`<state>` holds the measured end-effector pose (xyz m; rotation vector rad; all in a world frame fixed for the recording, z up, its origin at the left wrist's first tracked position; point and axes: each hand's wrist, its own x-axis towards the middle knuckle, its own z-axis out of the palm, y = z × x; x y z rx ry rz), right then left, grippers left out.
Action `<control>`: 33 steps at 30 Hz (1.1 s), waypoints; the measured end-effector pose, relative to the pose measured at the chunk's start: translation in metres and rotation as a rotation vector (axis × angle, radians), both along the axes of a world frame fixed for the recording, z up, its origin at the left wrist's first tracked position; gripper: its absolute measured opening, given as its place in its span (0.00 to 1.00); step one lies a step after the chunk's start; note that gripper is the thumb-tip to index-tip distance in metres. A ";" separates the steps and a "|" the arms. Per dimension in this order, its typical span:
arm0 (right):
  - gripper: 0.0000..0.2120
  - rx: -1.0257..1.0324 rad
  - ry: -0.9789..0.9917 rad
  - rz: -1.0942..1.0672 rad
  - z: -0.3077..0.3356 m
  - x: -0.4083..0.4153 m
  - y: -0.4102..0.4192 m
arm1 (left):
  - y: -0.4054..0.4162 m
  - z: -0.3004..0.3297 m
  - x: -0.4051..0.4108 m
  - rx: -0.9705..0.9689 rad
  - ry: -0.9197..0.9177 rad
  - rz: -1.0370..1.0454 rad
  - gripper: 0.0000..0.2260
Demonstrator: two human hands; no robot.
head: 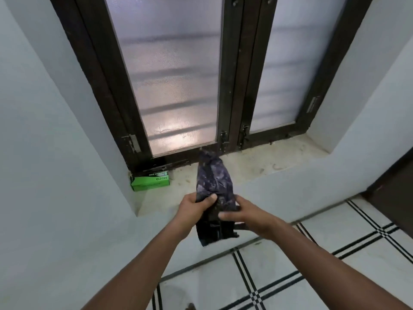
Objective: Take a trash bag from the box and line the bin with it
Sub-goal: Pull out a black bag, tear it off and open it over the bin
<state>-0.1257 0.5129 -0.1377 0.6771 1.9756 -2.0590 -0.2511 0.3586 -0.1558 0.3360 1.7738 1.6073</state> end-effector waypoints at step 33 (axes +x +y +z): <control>0.08 0.052 0.006 -0.265 0.034 0.187 -0.273 | -0.298 0.032 0.241 0.398 -0.583 0.213 0.09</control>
